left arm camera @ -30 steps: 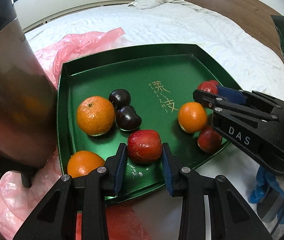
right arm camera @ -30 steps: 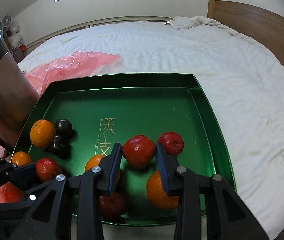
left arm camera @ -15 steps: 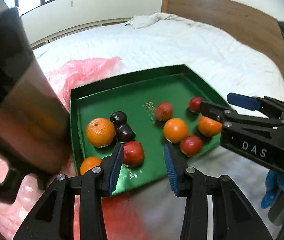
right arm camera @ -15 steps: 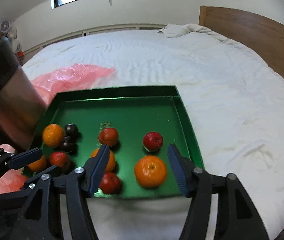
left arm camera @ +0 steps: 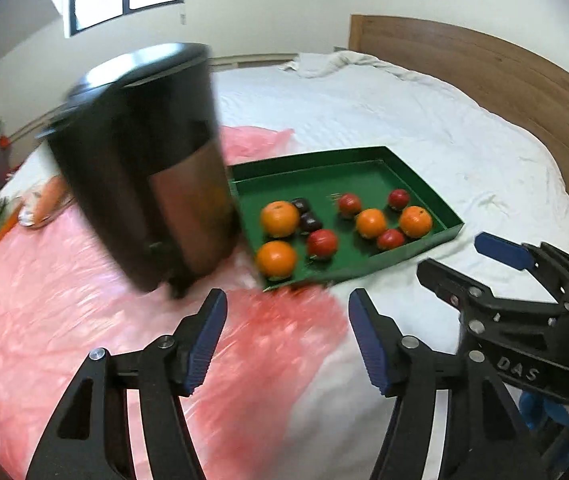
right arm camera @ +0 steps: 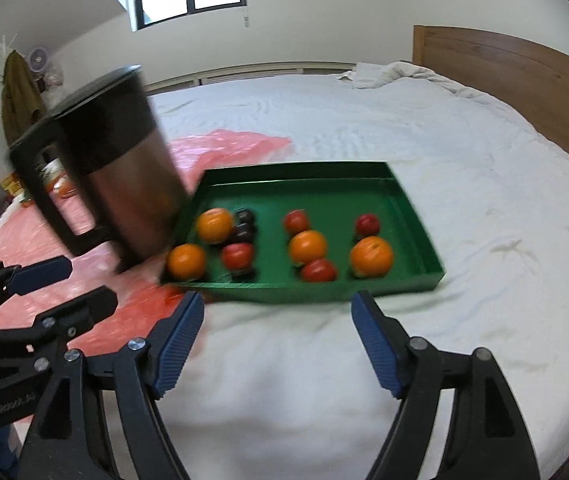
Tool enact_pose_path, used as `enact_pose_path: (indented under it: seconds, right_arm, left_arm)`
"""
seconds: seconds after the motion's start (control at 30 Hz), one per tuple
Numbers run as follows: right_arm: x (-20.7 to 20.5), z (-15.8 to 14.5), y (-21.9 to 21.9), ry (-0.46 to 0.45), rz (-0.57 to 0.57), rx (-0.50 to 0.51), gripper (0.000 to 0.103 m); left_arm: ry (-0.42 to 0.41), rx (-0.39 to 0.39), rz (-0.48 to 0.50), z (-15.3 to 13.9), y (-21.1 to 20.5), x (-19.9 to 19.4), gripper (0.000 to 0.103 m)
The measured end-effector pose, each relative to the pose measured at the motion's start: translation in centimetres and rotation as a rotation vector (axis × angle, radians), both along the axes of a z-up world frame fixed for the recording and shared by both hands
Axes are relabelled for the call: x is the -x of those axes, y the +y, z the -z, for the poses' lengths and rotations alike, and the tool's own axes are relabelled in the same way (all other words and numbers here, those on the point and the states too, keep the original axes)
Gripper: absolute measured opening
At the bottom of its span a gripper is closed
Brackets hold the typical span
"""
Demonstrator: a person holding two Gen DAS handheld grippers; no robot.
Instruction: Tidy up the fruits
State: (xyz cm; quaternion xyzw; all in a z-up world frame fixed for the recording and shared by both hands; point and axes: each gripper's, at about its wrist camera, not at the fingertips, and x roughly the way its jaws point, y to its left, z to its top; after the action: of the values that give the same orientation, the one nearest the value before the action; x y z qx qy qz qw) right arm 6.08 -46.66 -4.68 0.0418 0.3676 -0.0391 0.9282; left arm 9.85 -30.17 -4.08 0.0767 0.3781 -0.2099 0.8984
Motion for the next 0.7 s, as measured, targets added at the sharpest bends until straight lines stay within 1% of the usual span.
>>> enact_pose_path:
  seconds: [0.13, 0.27, 0.33, 0.47, 0.53, 0.6, 0.67, 0.7]
  right_arm:
    - [1.8, -0.4, 3.1, -0.014, -0.020, -0.005, 0.103]
    - [2.8, -0.8, 6.0, -0.028, -0.041, -0.001, 0.103]
    - [3.1, -1.1, 7.4, -0.042, -0.049, 0.003, 0.103]
    - [4.2, -2.3, 10.0, -0.129, -0.062, -0.001, 0.103]
    - [4.3, -2.7, 11.3, -0.152, -0.083, -0.002, 0.103]
    - [4.3, -3.0, 12.6, -0.160, -0.088, 0.035, 0.103]
    - [4.2, -3.1, 13.8, -0.164, -0.101, 0.051, 0.103]
    - [4.2, -3.1, 14.3, -0.163, -0.110, 0.051, 0.103]
  left_arm:
    - [-0.024, -0.009, -0.051, 0.2, 3.6, 1.7, 0.058]
    - [-0.024, -0.027, -0.103, 0.5, 7.3, 2.6, 0.059]
    - [-0.039, -0.030, -0.142, 0.5, 9.5, 3.0, 0.059]
    - [-0.063, -0.024, -0.209, 0.2, 13.4, 3.7, 0.059]
    - [-0.068, -0.027, -0.235, 0.0, 15.2, 4.0, 0.060]
    - [-0.079, -0.027, -0.262, 0.0, 16.7, 4.3, 0.065]
    - [-0.090, -0.024, -0.295, -0.1, 18.1, 4.6, 0.078]
    - [-0.097, -0.019, -0.312, -0.1, 18.9, 4.7, 0.080]
